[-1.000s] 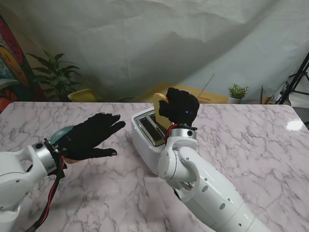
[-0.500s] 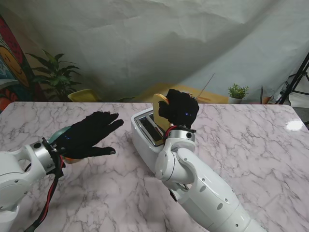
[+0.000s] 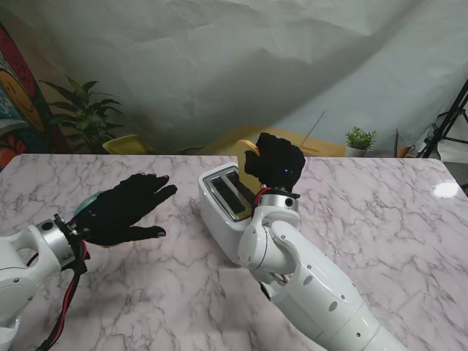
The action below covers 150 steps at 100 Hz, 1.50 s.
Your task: Toast the toast slices
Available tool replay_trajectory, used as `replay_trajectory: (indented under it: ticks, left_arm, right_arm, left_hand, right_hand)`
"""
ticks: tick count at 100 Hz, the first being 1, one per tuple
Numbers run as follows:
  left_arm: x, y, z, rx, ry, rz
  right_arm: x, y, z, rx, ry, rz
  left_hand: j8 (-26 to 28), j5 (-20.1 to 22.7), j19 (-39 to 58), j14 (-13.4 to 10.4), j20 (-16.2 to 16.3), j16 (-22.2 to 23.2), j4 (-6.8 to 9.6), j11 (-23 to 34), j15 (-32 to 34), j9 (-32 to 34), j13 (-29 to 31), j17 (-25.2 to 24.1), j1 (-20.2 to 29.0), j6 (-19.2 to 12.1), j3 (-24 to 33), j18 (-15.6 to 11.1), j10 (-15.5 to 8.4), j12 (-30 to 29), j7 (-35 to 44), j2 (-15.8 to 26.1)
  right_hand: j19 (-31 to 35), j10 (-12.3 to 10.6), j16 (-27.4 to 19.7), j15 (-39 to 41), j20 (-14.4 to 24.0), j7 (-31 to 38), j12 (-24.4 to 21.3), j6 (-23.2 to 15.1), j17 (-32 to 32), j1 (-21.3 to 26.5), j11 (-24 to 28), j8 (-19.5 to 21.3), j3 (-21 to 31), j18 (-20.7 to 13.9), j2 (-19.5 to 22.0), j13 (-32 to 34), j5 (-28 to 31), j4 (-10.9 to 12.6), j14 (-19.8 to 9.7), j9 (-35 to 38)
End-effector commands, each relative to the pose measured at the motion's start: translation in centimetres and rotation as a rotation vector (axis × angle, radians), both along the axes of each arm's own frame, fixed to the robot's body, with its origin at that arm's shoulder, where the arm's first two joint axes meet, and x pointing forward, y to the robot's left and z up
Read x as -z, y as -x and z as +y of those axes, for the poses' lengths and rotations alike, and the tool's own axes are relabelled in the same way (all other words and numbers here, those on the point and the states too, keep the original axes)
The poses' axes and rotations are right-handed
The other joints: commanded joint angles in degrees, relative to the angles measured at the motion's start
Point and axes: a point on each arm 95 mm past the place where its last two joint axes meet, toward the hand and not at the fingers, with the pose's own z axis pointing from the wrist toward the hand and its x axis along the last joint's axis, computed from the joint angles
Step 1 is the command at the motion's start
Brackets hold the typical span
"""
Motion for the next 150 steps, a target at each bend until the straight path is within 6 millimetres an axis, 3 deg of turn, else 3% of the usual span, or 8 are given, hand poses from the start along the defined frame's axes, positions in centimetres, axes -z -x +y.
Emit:
replay_trajectory:
  ticks: [1,36,62,119,150]
  left_arm:
    - [0.1,0.0,-0.3,0.011,-0.008,0.005]
    - [0.5,-0.2,-1.0,0.028,-0.010,0.003]
    - [0.7,-0.3,-1.2,0.032,-0.010,0.011]
    - [1.0,-0.2,-1.3,0.030,-0.010,0.024]
    - [1.1,-0.2,-1.2,0.032,-0.013,0.026]
  right_arm:
    - [0.0,-0.1,0.1,0.001,-0.005,-0.006]
    - [0.2,0.5,0.1,-0.016,-0.140,0.038]
    - [0.2,0.3,-1.7,-0.050,-0.200,0.069]
    - [-0.6,-0.6,-2.5,-0.115,-0.149,0.004]
    - [0.1,-0.9,-2.7,-0.133,-0.179,0.045]
  left_hand:
    - [-0.60,-0.73,-2.33,0.03,0.85,-0.19,0.46,-0.61,-0.58,-2.46,-2.07,0.20,-0.11,0.93,-0.10,-2.27,-0.38,0.61,-0.08,3.31]
    - [-0.59,-0.57,-2.35,-0.03,0.90,-0.20,0.43,-0.59,-0.49,-2.29,-2.04,0.24,-0.11,0.79,-0.14,-2.32,-0.48,0.68,0.01,3.57]
    - [-0.58,-0.49,-2.36,-0.12,0.92,-0.22,0.41,-0.58,-0.46,-2.19,-2.03,0.24,-0.15,0.75,-0.16,-2.36,-0.57,0.71,0.05,3.70]
    - [-0.56,-0.33,-2.38,-0.15,0.94,-0.22,0.41,-0.55,-0.39,-1.96,-1.98,0.27,-0.10,0.68,-0.15,-2.42,-0.60,0.76,0.14,3.75]
    - [-0.56,-0.32,-2.37,-0.22,0.95,-0.22,0.42,-0.53,-0.31,-1.81,-1.95,0.33,-0.02,0.68,-0.14,-2.44,-0.68,0.78,0.15,3.71]
  right_hand:
    - [1.55,0.03,-0.41,0.11,-0.48,3.20,-0.43,-1.43,0.48,2.57,3.31,-0.56,2.99,-0.22,1.07,0.23,0.29,1.48,-3.48,3.84]
    - [0.73,-0.77,-2.02,-3.48,-0.49,4.51,-2.36,-3.86,-1.45,1.94,0.81,0.57,4.67,-0.34,2.99,0.25,-1.92,1.39,-3.24,3.84]
    - [1.23,-1.26,-2.42,-4.82,0.14,4.77,-2.93,-5.60,-1.64,1.04,-0.59,0.93,6.31,-0.61,2.57,0.22,-2.16,1.31,-2.90,3.86]
    - [1.41,-1.82,-2.33,-5.24,0.47,5.15,-2.88,-6.19,-1.28,0.16,-0.41,0.38,7.17,-0.91,1.98,0.28,-2.02,0.92,-3.43,3.95]
    - [1.62,-1.90,-2.26,-5.27,0.60,5.30,-2.96,-5.87,-0.97,0.07,-0.18,0.07,7.20,-0.94,1.97,0.27,-2.08,0.71,-3.61,3.96]
